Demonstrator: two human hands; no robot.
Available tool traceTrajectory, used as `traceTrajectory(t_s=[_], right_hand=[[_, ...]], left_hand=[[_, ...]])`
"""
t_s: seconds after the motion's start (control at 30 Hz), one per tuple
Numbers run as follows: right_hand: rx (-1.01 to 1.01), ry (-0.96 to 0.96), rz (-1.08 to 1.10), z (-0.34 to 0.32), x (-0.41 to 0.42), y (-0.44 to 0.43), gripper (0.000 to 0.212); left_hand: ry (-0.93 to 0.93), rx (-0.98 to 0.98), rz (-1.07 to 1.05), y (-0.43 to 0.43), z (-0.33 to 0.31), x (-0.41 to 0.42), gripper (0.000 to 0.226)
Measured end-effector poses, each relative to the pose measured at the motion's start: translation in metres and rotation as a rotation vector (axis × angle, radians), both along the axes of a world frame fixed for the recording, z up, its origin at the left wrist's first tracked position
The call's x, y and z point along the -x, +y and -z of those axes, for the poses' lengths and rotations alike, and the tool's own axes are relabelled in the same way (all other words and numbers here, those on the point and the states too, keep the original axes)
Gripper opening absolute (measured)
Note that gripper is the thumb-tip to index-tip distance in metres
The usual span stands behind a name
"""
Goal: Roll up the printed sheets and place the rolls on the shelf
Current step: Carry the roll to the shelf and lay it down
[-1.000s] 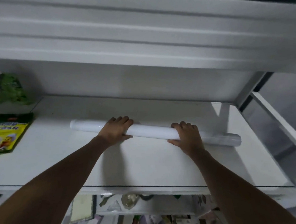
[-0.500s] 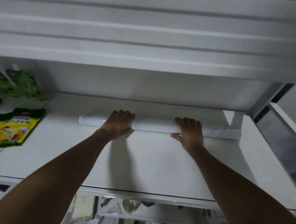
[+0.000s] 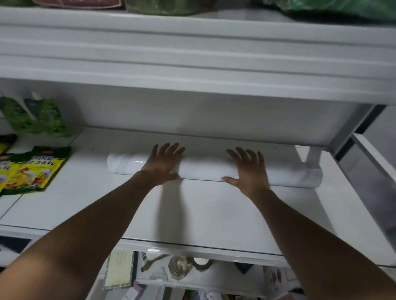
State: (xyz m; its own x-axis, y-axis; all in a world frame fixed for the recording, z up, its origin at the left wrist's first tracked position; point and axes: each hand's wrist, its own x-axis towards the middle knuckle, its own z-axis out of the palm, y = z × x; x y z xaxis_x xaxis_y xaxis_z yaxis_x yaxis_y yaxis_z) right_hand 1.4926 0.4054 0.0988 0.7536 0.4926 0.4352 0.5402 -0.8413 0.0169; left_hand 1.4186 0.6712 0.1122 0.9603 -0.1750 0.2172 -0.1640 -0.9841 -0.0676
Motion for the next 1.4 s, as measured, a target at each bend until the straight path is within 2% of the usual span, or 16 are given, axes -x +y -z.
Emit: traceTrajectory(t_s=[0.07,0.17,0.27,0.5,0.73,0.83,1.03,1.17,1.23,1.4], right_hand=[[0.007,0.04,-0.025,-0.002,0.002,-0.001,0.081],[0.016,0.067,-0.045,0.0,0.005,0.0,0.07],[0.015,0.059,-0.021,0.005,0.003,0.003,0.067],[-0.009,0.009,-0.005,0.009,-0.017,0.008,0.075],[-0.014,0.075,0.019,0.007,-0.021,0.008,0.08],[-0.006,0.124,-0.011,0.006,-0.018,0.007,0.084],[-0.023,0.147,-0.072,0.001,-0.004,0.004,0.09],[-0.038,0.133,-0.106,0.001,0.006,0.003,0.093],[-0.01,0.172,-0.118,-0.002,0.012,0.003,0.093],[0.041,0.147,-0.142,-0.009,0.023,0.0,0.092]], left_hand=[[-0.004,-0.062,0.021,-0.001,0.001,0.002,0.098],[-0.03,-0.061,0.014,-0.004,0.002,0.002,0.092],[-0.04,-0.079,-0.027,-0.004,0.005,-0.005,0.088],[0.003,-0.109,-0.11,-0.006,0.007,-0.03,0.082],[0.04,-0.058,-0.138,-0.008,0.007,-0.034,0.089],[0.078,-0.119,-0.133,-0.009,0.001,-0.029,0.091],[-0.038,-0.142,-0.041,-0.005,-0.001,-0.014,0.118],[0.006,-0.013,-0.035,-0.01,-0.005,-0.004,0.113],[0.095,-0.023,-0.08,-0.017,-0.01,0.003,0.109],[0.129,-0.016,-0.104,-0.024,-0.01,0.013,0.109]])
